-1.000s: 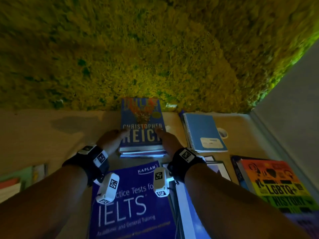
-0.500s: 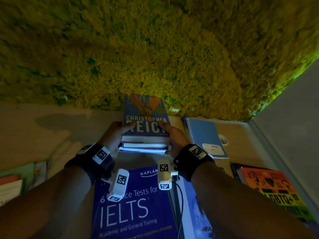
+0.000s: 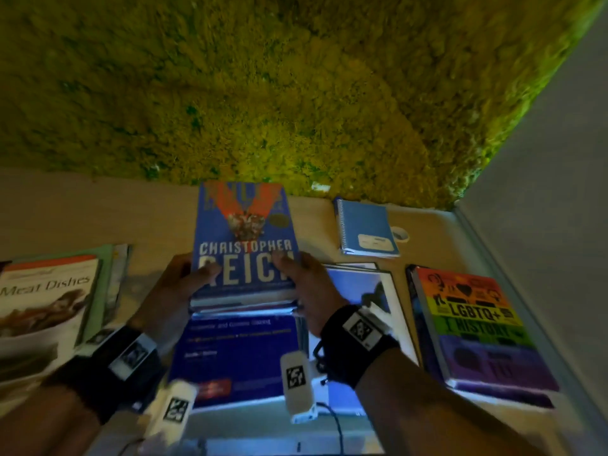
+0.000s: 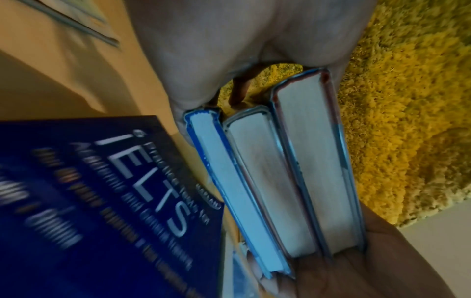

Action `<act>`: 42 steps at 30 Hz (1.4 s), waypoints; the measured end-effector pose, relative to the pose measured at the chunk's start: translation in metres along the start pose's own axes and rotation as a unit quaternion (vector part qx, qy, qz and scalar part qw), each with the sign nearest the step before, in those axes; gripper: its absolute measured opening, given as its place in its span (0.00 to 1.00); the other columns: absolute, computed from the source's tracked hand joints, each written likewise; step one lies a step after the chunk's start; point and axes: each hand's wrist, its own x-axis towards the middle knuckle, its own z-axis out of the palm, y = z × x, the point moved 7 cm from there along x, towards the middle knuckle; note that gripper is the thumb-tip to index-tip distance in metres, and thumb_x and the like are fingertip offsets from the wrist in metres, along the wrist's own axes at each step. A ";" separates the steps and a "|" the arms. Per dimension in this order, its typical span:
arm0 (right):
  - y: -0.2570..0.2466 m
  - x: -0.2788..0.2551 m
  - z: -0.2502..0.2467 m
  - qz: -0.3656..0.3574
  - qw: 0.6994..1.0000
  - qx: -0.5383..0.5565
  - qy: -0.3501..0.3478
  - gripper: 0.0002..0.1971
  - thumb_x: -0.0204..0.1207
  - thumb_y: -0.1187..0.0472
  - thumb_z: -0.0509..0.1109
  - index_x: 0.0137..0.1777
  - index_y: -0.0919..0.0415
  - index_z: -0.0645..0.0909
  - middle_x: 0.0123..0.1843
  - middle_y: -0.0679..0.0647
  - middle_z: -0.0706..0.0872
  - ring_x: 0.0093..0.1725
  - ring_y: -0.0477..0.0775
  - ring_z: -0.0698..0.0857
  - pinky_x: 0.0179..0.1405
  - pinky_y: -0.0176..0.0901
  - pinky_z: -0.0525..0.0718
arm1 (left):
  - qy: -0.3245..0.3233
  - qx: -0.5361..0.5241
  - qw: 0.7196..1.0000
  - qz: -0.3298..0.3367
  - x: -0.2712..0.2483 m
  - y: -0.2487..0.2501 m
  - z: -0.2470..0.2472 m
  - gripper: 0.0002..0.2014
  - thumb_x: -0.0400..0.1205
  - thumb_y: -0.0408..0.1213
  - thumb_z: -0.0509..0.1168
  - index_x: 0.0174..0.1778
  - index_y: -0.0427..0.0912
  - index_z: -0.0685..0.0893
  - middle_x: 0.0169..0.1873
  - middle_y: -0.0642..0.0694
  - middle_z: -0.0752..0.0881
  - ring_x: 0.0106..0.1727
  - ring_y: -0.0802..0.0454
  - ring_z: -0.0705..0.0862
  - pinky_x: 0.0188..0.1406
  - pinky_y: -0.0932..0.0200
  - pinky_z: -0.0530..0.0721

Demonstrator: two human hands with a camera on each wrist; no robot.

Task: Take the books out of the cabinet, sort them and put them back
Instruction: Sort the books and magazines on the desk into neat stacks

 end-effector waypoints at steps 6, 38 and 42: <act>0.056 -0.048 0.001 0.007 0.999 -0.040 -0.016 0.16 0.87 0.49 0.68 0.69 0.56 0.83 0.76 0.64 0.80 0.73 0.66 0.81 0.73 0.70 0.77 | 0.036 -0.007 0.998 -0.056 -0.052 -0.057 -0.010 0.20 0.67 0.55 0.78 0.41 0.45 0.80 0.62 0.36 0.83 0.71 0.32 0.78 0.68 0.21 0.72; 0.074 -0.040 0.007 0.057 0.987 -0.148 -0.007 0.09 0.85 0.40 0.66 0.51 0.43 0.80 0.55 0.51 0.84 0.58 0.54 0.83 0.77 0.66 0.75 | 0.013 0.154 0.984 -0.092 -0.023 -0.072 -0.039 0.40 0.72 0.71 0.69 0.58 0.34 0.79 0.49 0.34 0.88 0.48 0.37 0.91 0.52 0.34 0.87; 0.070 -0.038 0.007 0.070 0.967 -0.239 -0.053 0.15 0.83 0.33 0.63 0.56 0.42 0.80 0.58 0.52 0.81 0.67 0.62 0.82 0.73 0.67 0.82 | 0.008 0.255 0.963 -0.081 -0.018 -0.061 -0.037 0.37 0.76 0.69 0.63 0.43 0.30 0.79 0.36 0.30 0.84 0.36 0.31 0.86 0.49 0.35 0.84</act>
